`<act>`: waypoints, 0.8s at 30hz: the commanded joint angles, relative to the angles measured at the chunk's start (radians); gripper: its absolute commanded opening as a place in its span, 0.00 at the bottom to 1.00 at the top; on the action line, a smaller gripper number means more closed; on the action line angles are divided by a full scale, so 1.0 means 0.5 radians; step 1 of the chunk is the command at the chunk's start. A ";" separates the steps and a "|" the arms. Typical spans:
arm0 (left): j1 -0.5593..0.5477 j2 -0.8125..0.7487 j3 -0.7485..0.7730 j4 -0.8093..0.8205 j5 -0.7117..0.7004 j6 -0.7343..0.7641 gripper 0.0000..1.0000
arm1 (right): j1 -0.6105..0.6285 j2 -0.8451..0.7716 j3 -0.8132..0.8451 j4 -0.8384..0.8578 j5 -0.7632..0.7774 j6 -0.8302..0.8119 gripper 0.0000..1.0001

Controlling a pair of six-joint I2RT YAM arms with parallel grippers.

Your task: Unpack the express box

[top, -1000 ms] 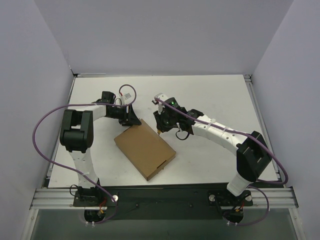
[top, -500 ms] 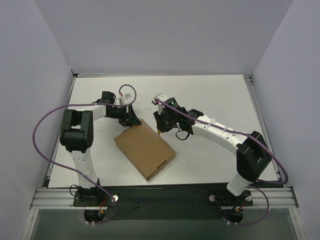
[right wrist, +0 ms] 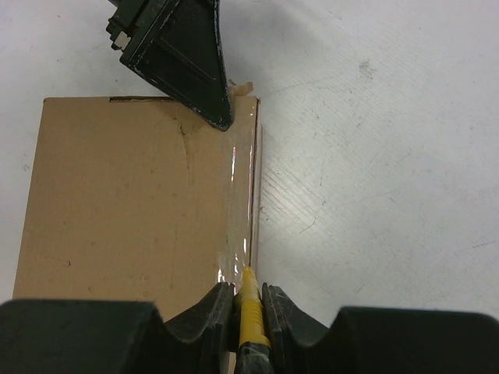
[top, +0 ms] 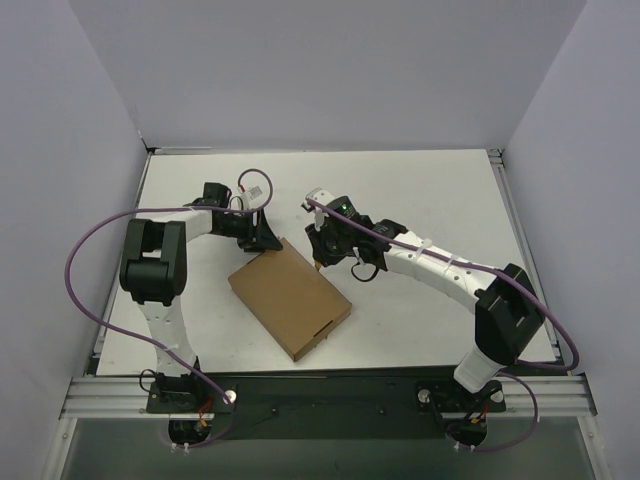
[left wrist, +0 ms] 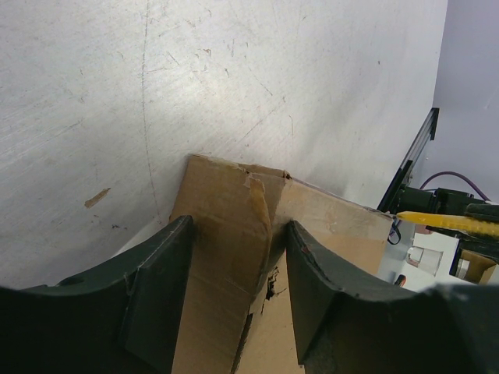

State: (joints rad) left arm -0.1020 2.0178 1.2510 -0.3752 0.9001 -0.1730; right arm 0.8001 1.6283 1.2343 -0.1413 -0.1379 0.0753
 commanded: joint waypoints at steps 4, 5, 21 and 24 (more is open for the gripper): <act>-0.001 0.085 -0.032 -0.090 -0.254 0.088 0.58 | 0.020 -0.063 0.053 -0.042 0.024 -0.037 0.00; -0.001 0.085 -0.032 -0.090 -0.257 0.088 0.58 | 0.020 -0.063 0.053 -0.043 0.024 -0.043 0.00; -0.001 0.091 -0.029 -0.090 -0.251 0.085 0.58 | 0.026 -0.035 0.063 -0.052 0.024 -0.077 0.00; -0.001 0.091 -0.029 -0.090 -0.254 0.082 0.58 | 0.026 -0.038 0.069 -0.049 0.033 -0.074 0.00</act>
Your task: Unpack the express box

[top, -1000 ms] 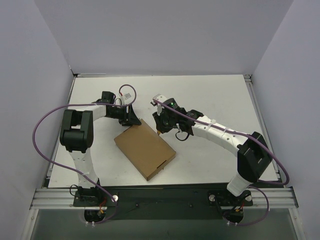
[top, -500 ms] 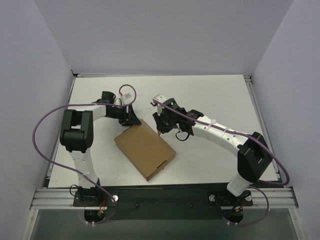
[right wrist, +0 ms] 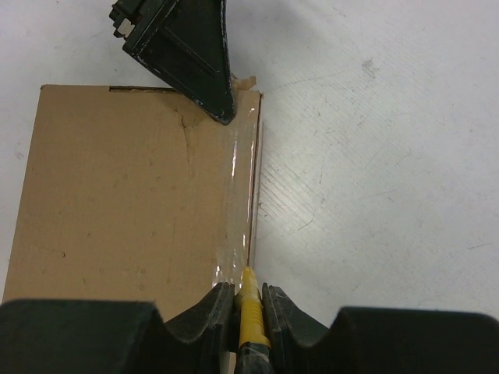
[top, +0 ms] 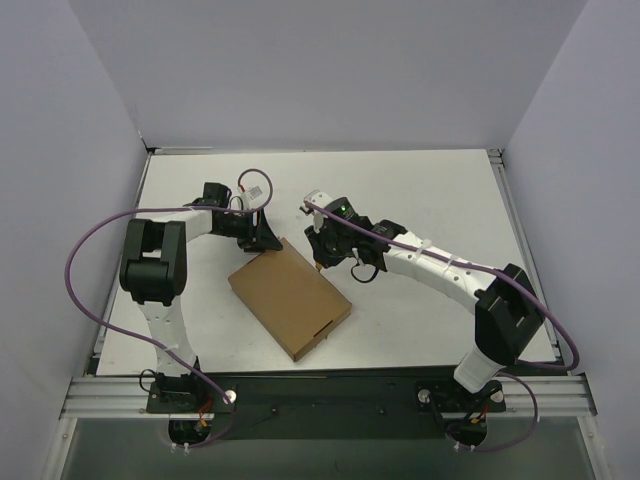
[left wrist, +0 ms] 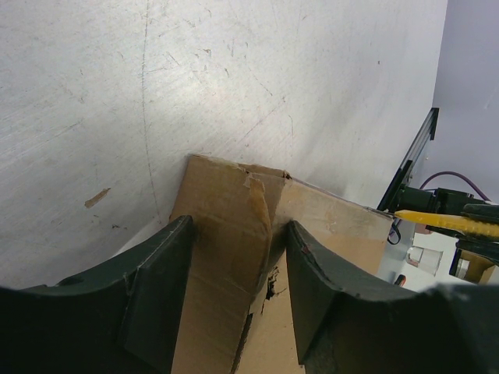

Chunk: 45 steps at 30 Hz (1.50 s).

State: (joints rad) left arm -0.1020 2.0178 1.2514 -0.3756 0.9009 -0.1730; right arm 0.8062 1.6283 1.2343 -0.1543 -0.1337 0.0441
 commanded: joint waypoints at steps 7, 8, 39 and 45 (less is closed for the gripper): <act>0.002 0.097 -0.030 -0.083 -0.249 0.079 0.58 | 0.014 -0.041 0.081 -0.023 0.028 -0.021 0.00; -0.001 0.097 -0.030 -0.086 -0.249 0.079 0.58 | 0.014 -0.038 0.081 -0.023 0.031 -0.027 0.00; 0.072 -0.007 -0.015 -0.062 -0.231 -0.068 0.55 | 0.041 0.097 0.161 -0.336 0.148 -0.070 0.00; 0.192 -0.620 -0.217 0.379 -0.118 -0.016 0.59 | 0.029 0.136 0.222 -0.278 0.181 -0.183 0.00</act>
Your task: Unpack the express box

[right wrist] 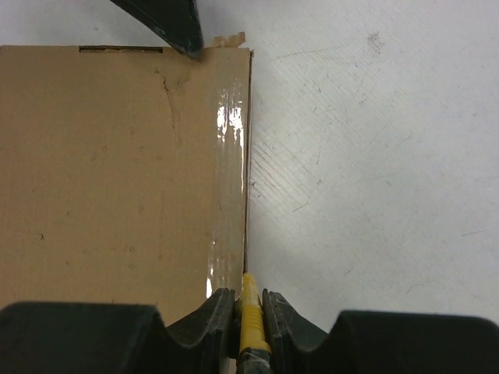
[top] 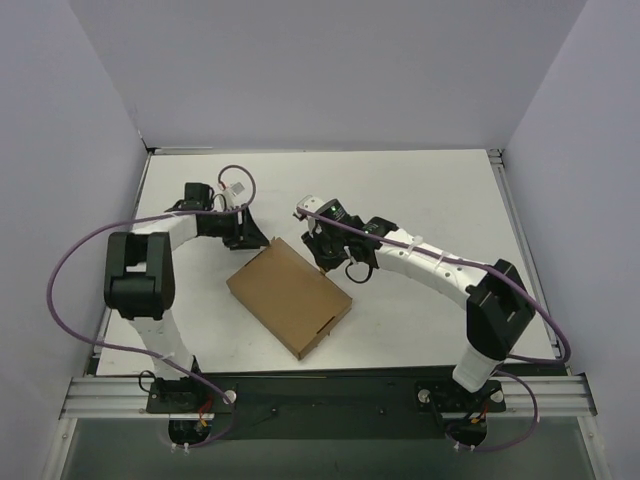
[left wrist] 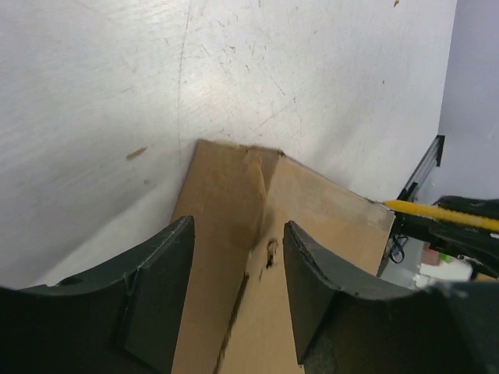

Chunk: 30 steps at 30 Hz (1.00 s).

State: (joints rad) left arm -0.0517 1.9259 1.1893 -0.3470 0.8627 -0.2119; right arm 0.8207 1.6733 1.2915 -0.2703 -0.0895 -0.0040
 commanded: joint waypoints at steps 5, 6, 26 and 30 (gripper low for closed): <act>-0.175 -0.593 -0.117 0.127 0.179 0.386 0.56 | 0.003 0.074 0.126 0.016 -0.026 -0.210 0.00; -0.227 -0.612 -0.202 0.135 0.222 0.384 0.55 | 0.006 0.077 0.117 0.040 -0.024 -0.231 0.00; -0.231 -0.244 -0.725 1.013 -0.047 -0.481 0.35 | 0.015 -0.214 -0.202 -0.131 0.071 -0.305 0.00; -0.191 -0.219 -0.706 1.004 -0.090 -0.494 0.31 | 0.018 -0.325 -0.282 -0.260 0.090 -0.201 0.00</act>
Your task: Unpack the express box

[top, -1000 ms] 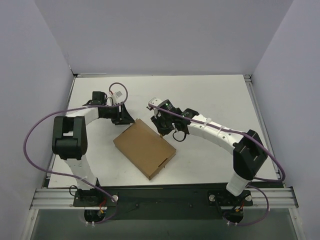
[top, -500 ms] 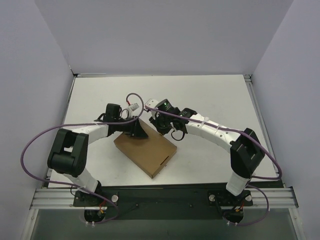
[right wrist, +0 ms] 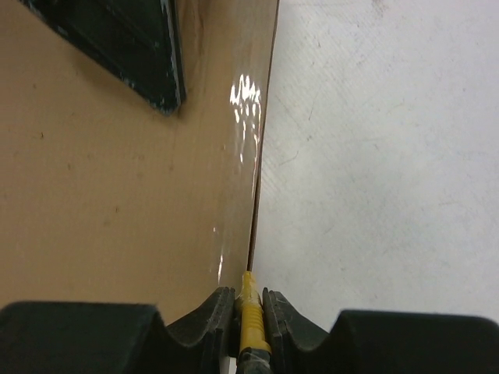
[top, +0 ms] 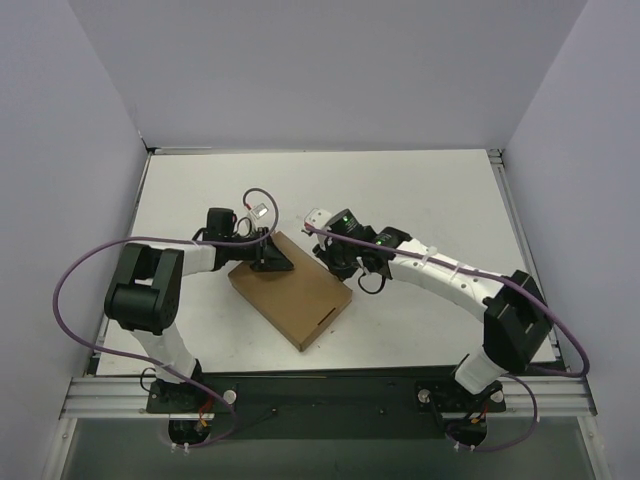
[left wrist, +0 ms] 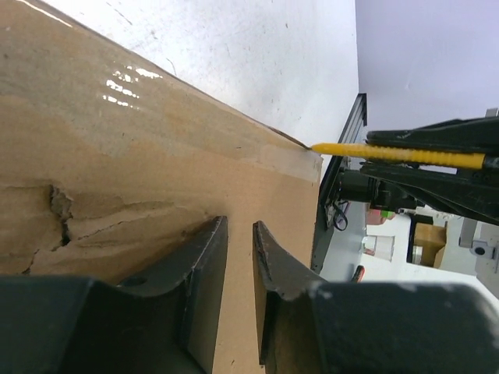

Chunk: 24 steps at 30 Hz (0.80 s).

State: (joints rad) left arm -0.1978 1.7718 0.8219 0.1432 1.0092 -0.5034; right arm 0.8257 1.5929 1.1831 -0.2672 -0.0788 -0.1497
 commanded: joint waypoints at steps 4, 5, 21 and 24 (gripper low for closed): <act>0.089 0.077 0.007 0.048 -0.392 0.065 0.30 | 0.011 -0.216 -0.074 -0.395 0.062 0.204 0.00; 0.089 0.074 0.004 0.060 -0.395 0.068 0.29 | 0.014 -0.228 -0.075 -0.441 0.062 0.223 0.00; 0.021 -0.300 0.377 0.356 0.111 -0.200 0.49 | -0.375 -0.115 0.627 -0.457 -0.309 0.318 0.00; 0.082 -0.395 0.592 -0.643 0.013 0.462 0.44 | -0.375 -0.047 0.640 -0.453 -0.150 0.168 0.00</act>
State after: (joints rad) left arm -0.1921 1.6951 0.9573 0.2146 1.0271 -0.5438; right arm 0.6296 1.5368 1.4647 -0.4591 -0.1707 -0.0051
